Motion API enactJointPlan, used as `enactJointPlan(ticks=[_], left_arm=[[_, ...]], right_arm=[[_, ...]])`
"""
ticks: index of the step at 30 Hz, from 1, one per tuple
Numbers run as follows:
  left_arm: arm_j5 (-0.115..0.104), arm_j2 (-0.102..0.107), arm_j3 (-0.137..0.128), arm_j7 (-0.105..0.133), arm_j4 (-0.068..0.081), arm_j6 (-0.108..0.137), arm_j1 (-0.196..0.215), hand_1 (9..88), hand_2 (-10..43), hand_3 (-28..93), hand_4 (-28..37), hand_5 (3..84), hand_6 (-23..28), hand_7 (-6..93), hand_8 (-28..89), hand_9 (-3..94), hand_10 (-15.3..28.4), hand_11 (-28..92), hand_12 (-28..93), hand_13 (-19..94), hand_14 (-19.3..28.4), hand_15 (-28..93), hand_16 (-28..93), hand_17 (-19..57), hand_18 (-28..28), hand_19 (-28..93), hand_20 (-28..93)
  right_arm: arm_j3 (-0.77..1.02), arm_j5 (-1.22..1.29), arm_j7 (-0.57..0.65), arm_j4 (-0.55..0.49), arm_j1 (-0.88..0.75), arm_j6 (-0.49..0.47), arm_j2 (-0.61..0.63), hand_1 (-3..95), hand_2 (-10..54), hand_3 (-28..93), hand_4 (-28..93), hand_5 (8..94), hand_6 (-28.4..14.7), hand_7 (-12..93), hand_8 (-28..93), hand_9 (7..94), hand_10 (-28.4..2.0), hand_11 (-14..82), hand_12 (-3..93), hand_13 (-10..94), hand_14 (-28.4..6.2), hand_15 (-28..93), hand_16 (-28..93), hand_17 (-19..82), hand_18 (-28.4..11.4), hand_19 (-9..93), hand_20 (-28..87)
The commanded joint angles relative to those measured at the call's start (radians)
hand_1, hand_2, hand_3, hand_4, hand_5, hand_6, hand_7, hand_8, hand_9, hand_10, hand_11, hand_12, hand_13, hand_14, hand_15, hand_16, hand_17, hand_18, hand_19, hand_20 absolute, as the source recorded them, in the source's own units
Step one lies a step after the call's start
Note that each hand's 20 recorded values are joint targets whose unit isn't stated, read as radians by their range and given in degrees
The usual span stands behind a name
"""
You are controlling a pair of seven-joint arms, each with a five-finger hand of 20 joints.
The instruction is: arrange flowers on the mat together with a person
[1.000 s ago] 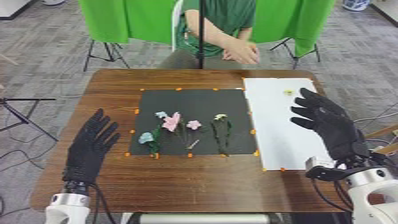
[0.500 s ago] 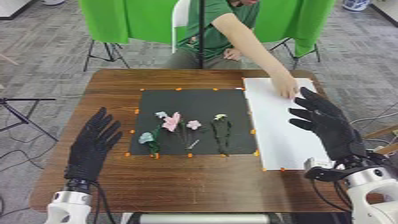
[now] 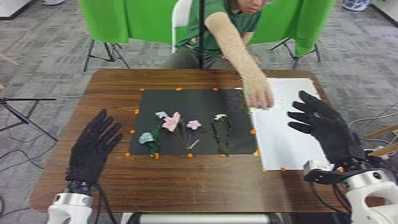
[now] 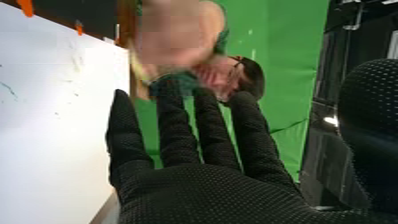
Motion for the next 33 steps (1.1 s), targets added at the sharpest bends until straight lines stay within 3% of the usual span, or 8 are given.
enactJointPlan(ticks=[1,8,14,19,24,29,33], left_arm=[[0.006,-0.008,-0.004,0.0,-0.002,0.0,0.001,27.9,-4.7,68,-26.9,24.9,2.2,18.7,-10,17.6,9.6,17,16,17,12.0,15,7,-11.4,20.7,38,8],[0.001,-0.007,-0.013,-0.009,-0.006,0.003,0.021,28.0,-4.7,68,-27.1,24.8,2.2,18.7,-10,17.7,9.7,17,16,17,12.1,16,7,-11.4,20.7,38,8],[0.0,0.0,-0.009,-0.003,-0.006,0.0,0.004,28.0,-4.6,68,-27.1,24.6,2.0,18.7,-10,17.6,9.6,17,15,17,12.1,16,7,-11.4,20.6,38,7],[-0.004,-0.001,-0.02,-0.004,-0.011,0.008,0.026,28.0,-4.6,68,-27.0,24.6,2.0,18.7,-10,17.8,9.7,17,15,17,12.1,16,7,-11.3,20.6,38,7],[0.001,0.006,-0.011,0.0,-0.003,-0.002,0.0,27.9,-4.4,67,-27.0,24.6,2.0,18.8,-10,17.9,9.8,17,16,17,12.0,16,7,-11.3,20.7,38,7],[-0.005,0.004,-0.013,-0.009,-0.002,-0.005,0.012,27.7,-4.4,68,-26.5,24.6,2.0,18.8,-10,17.9,9.8,17,15,17,12.1,16,7,-11.3,20.7,38,7],[-0.001,0.008,-0.011,-0.005,0.005,-0.006,-0.005,27.9,-4.3,68,-26.1,24.6,2.0,18.8,-11,17.9,9.8,17,16,17,12.2,16,7,-11.3,20.6,38,7]], right_arm=[[-0.026,-0.024,0.002,0.001,0.025,0.007,0.006,17.1,-4.5,84,-24,26.3,-4.2,11,-8,29.7,-12.0,5.0,23.7,29,-12.2,10,35,1,-22.3,38,22],[-0.029,-0.063,0.004,0.002,0.024,0.014,0.006,17.0,-4.5,84,-24,26.5,-4.3,11,-8,29.9,-12.4,5.3,23.7,29,-12.2,10,35,1,-22.5,38,22],[-0.013,-0.072,0.003,0.0,0.029,0.014,0.014,17.0,-4.5,84,-24,26.6,-4.3,11,-8,30.1,-12.5,5.6,23.8,28,-12.2,10,35,1,-22.4,38,22],[-0.013,-0.072,0.007,-0.004,0.018,0.006,0.01,17.1,-4.4,84,-24,26.7,-4.4,11,-8,30.2,-12.6,5.8,23.8,28,-12.3,10,35,0,-22.5,38,22],[-0.008,-0.065,0.002,-0.002,0.025,-0.005,0.013,17.0,-4.3,84,-24,26.8,-4.5,11,-8,30.4,-12.9,6.0,24.0,28,-12.3,11,34,0,-22.5,38,22],[-0.015,-0.05,0.011,0.001,0.021,-0.013,0.008,16.9,-4.3,84,-24,26.9,-4.5,11,-8,30.4,-12.9,6.1,23.9,28,-12.4,11,34,0,-22.5,38,22],[-0.015,-0.051,0.005,0.002,0.026,-0.007,0.018,16.8,-4.1,84,-24,26.9,-4.6,11,-8,30.5,-12.9,6.3,24.0,28,-12.3,12,34,0,-22.5,38,22]])
